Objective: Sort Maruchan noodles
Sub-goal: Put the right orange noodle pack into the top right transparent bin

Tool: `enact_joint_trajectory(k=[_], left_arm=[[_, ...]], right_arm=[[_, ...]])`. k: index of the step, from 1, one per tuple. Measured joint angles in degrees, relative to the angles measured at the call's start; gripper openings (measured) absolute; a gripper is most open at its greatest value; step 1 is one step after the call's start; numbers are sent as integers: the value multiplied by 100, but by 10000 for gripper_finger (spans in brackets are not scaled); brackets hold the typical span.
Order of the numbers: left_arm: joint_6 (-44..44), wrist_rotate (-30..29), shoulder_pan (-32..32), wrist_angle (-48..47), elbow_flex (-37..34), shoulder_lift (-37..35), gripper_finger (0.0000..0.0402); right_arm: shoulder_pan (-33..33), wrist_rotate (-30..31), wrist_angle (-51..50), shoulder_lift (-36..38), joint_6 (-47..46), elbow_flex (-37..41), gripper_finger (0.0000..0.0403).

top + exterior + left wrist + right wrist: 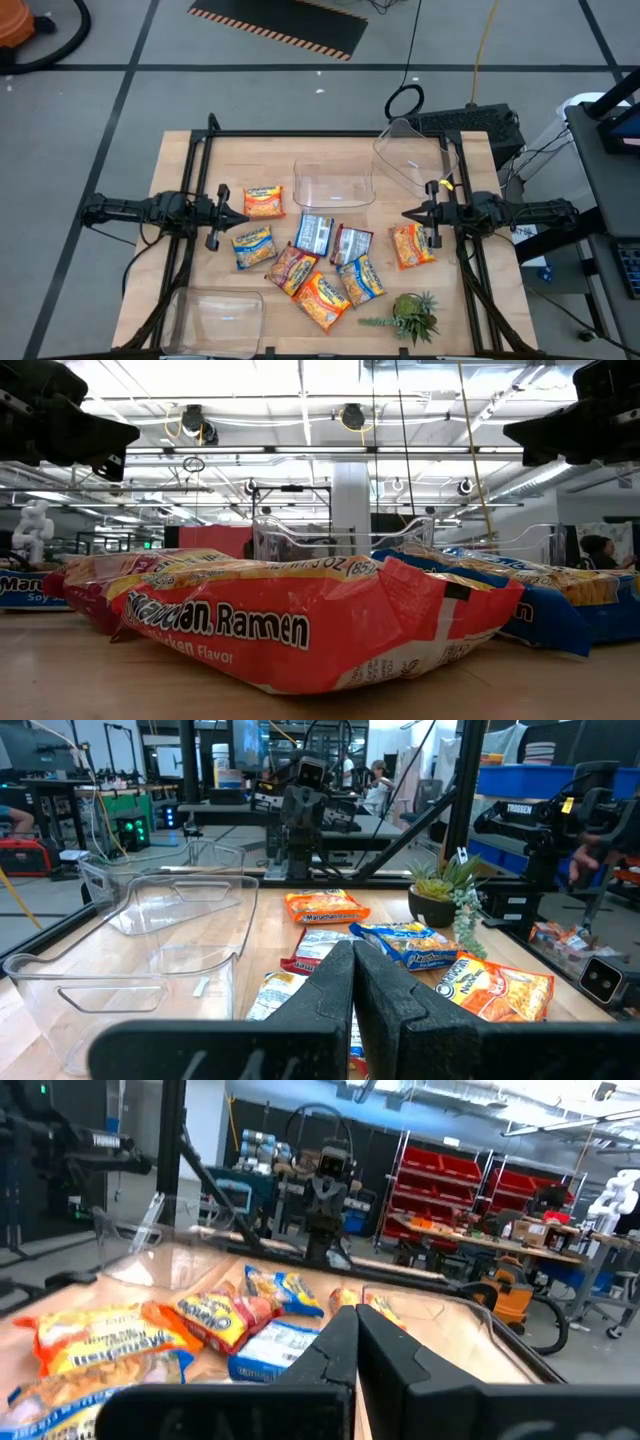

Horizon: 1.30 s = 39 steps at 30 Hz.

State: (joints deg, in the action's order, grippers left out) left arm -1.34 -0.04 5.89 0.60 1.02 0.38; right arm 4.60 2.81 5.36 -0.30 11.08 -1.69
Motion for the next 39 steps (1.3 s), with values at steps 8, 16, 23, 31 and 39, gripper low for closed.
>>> enact_joint_trajectory(k=[8,16,23,31,39], left_arm=[[0,0,-2,0,2,-1,12],[1,1,-1,2,2,1,12],[-1,1,-2,2,0,0,12],[-1,1,-1,2,1,0,12],[-1,1,-1,2,2,0,12]], right_arm=[[0,34,27,-212,-218,-349,0],[0,139,4,-1281,-615,-1467,0],[0,160,-993,-2788,-594,-3592,0],[0,184,-2710,-4320,-865,-6166,0],[-2,409,-4528,-5825,-1472,-8652,0]])
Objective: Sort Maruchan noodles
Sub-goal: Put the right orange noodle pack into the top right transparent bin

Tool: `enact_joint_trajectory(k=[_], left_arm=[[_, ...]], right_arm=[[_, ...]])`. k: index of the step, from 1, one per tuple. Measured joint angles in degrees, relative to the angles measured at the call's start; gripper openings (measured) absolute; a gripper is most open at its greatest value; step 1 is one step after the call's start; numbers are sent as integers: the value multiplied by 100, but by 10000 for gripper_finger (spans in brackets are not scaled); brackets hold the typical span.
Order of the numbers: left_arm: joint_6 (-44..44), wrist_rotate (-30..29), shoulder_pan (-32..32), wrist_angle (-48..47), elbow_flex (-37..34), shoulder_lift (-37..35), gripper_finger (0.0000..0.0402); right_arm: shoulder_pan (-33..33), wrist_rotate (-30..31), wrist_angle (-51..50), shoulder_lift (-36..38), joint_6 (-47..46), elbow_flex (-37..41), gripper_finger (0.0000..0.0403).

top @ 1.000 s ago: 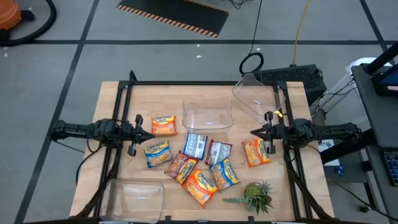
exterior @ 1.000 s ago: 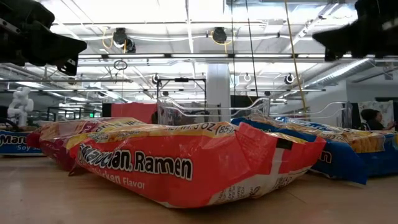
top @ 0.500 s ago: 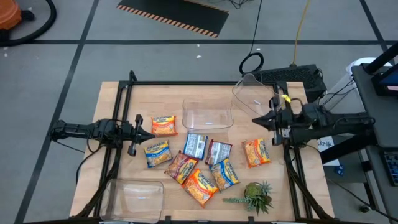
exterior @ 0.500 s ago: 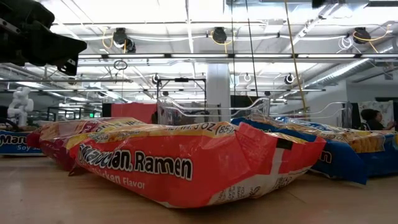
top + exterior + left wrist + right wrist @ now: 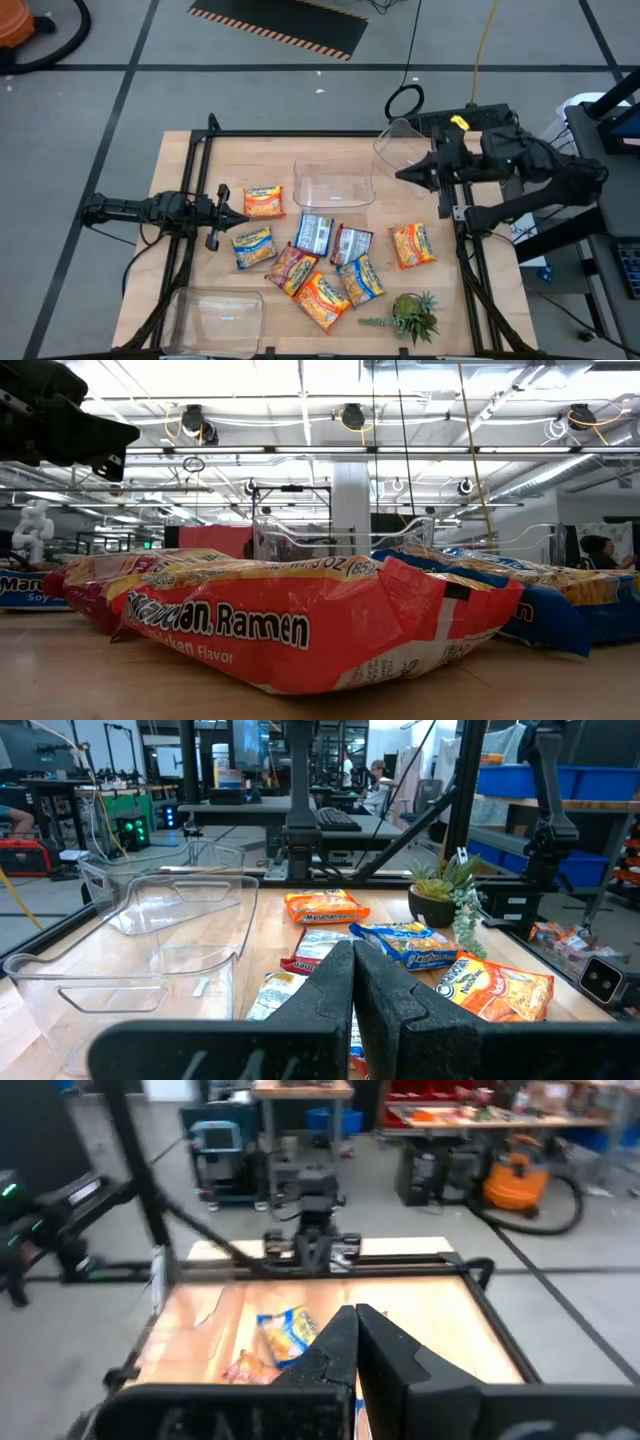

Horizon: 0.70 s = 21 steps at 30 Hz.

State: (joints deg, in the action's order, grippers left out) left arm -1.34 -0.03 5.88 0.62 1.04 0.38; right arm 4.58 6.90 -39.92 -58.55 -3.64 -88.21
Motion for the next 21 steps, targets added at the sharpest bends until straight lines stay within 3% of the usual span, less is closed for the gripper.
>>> enact_joint_trajectory(k=[6,12,17,21], left_arm=[[2,0,0,0,-2,-1,12],[1,0,1,1,0,0,12],[2,0,1,1,0,1,12],[2,0,0,1,0,0,12]], right_arm=[[-2,215,-650,-996,-501,-1511,0],[1,98,-2131,-1850,-1605,-2718,0],[0,-269,-3074,-2311,-2775,-3365,0],[4,-701,-3663,-2444,-3254,-3448,0]])
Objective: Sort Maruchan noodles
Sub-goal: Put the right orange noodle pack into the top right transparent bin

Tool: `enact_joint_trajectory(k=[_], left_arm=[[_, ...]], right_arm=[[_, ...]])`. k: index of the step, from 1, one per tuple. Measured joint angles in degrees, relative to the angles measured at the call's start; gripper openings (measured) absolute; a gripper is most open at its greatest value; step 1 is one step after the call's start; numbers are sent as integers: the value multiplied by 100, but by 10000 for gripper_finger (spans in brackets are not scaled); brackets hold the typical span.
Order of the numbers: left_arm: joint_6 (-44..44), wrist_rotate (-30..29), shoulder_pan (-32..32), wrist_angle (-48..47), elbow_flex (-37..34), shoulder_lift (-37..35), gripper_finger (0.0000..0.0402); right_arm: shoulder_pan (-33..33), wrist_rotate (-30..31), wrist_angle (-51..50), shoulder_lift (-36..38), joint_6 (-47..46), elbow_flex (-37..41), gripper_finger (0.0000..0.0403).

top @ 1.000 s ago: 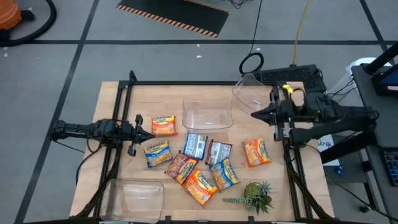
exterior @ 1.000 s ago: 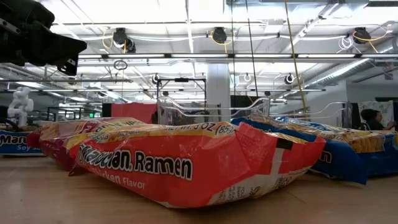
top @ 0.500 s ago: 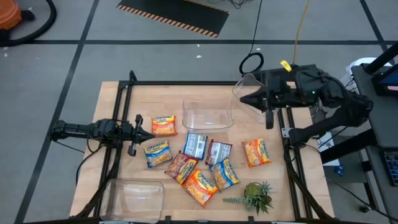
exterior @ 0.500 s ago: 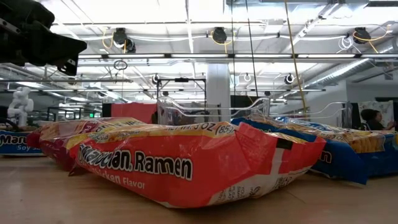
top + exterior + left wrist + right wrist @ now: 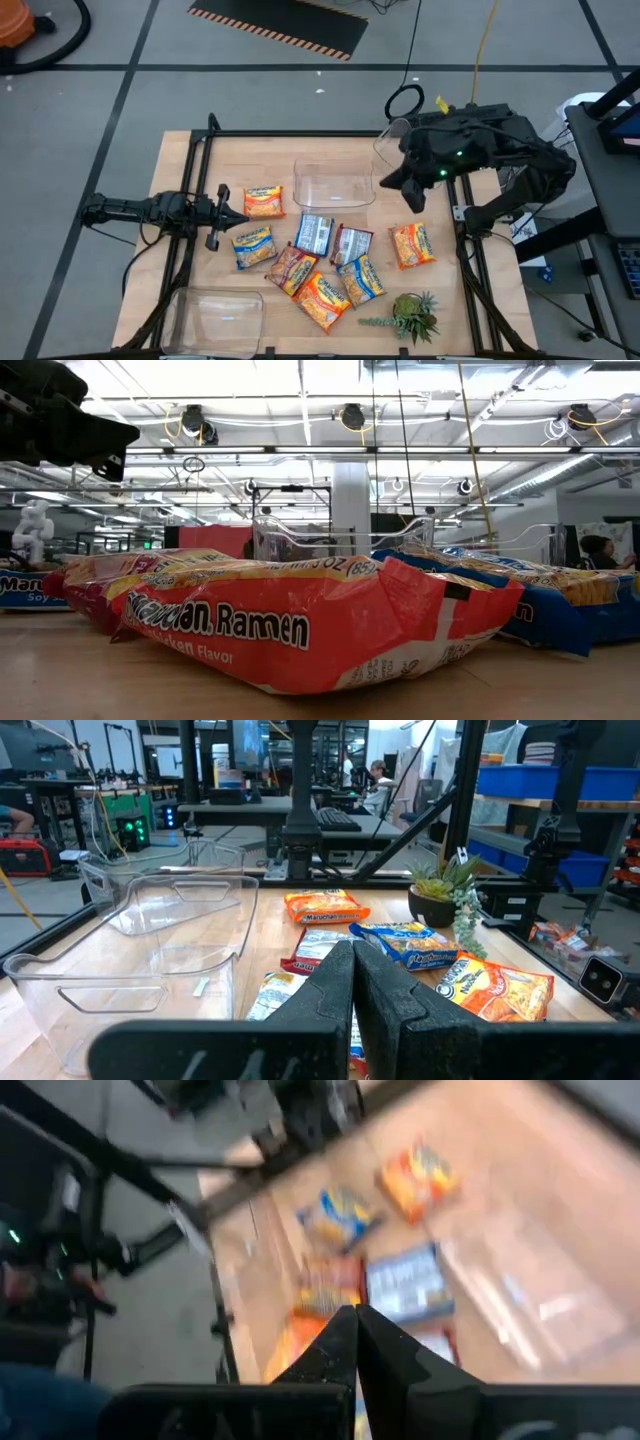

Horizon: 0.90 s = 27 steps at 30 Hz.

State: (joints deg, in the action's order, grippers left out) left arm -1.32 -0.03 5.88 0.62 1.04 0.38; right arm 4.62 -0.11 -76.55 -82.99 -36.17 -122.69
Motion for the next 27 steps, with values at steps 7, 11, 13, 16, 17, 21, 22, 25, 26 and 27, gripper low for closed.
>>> enact_joint_trajectory(k=[7,11,13,16,17,21,22,25,26,27], left_arm=[[14,0,-1,0,-2,-1,12],[134,-1,0,2,-1,0,12],[87,0,-1,2,0,-1,12],[-154,0,-1,63,-2,1,12],[-285,0,-1,108,0,-1,12],[-471,48,26,78,133,10,12],[-441,48,36,92,206,53,12],[-412,17,36,71,511,277,12],[-383,6,36,79,654,389,12],[-351,-2,36,87,806,528,12]], right_arm=[[126,-766,-1365,-335,-152,18,0],[226,-744,-1115,-387,-203,336,0],[232,-757,-1111,-386,-343,569,0],[229,-771,-1119,-397,-988,1019,0],[229,-787,-1135,-405,-1226,1171,0],[245,-917,-1134,-375,-1421,1770,0],[284,-915,-1122,-357,-1419,1911,0],[343,-899,-1125,-347,-1497,2330,0],[374,-902,-1118,-345,-1517,2473,0],[413,-908,-1117,-326,-1545,2607,0]])
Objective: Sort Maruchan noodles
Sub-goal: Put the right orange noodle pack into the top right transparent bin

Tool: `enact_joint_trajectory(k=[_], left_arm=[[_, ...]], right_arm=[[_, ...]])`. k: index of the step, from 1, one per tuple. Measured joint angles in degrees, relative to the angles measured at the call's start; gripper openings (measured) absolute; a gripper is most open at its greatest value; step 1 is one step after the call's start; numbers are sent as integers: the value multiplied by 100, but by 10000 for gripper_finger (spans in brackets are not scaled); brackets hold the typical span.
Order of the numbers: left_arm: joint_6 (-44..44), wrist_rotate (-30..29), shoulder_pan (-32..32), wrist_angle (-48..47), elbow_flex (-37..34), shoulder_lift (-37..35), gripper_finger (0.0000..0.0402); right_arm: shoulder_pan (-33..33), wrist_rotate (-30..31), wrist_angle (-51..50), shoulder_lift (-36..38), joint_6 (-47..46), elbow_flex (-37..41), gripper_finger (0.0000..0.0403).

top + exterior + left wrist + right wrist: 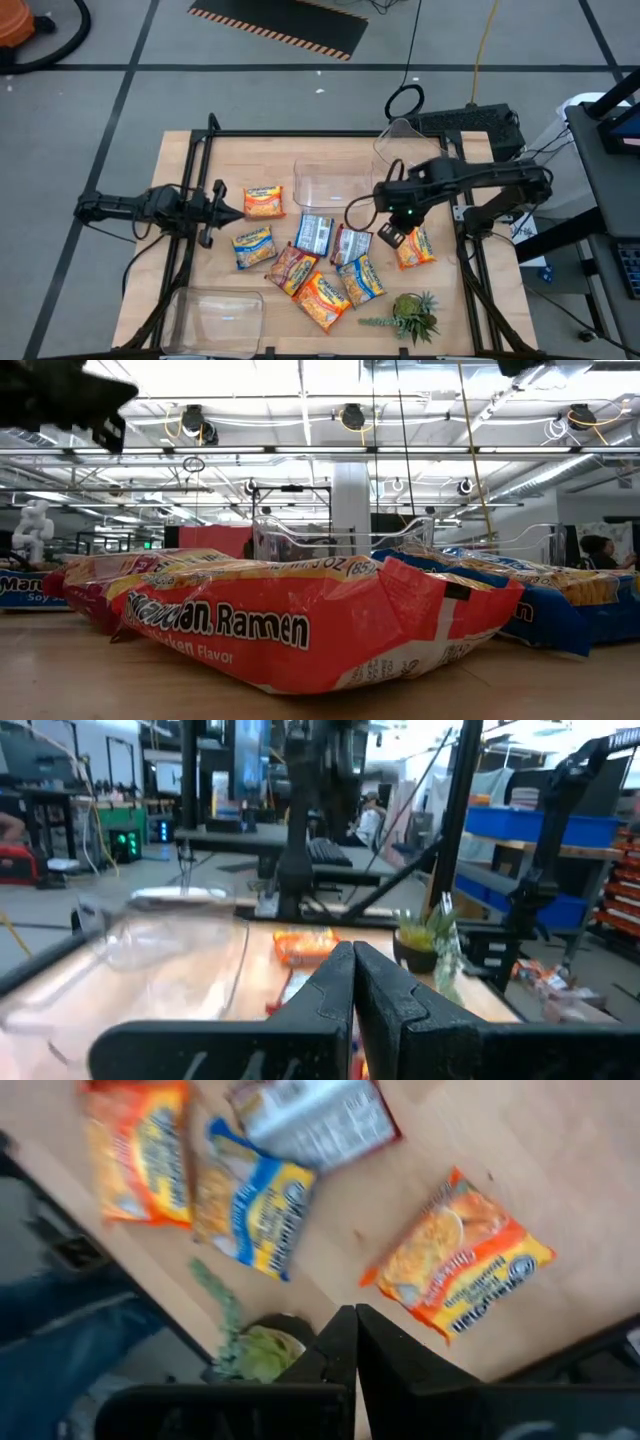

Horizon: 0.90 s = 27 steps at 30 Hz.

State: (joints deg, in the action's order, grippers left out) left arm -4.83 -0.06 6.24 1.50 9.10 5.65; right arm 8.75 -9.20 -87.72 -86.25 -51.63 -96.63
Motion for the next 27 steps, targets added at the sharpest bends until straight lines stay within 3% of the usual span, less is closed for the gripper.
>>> enact_joint_trajectory(k=[12,17,23,27], left_arm=[[677,-35,2,-2132,2891,2123,12],[723,-372,0,-2349,3750,2799,12],[138,-473,2,-2314,4476,3439,12],[210,-476,2,-2270,4769,3819,12]], right_arm=[[955,-128,444,139,-1445,1296,18],[1500,-131,464,145,-2094,1599,30],[1781,-135,471,178,-2037,1944,51],[1838,-110,530,361,-1802,2236,68]])
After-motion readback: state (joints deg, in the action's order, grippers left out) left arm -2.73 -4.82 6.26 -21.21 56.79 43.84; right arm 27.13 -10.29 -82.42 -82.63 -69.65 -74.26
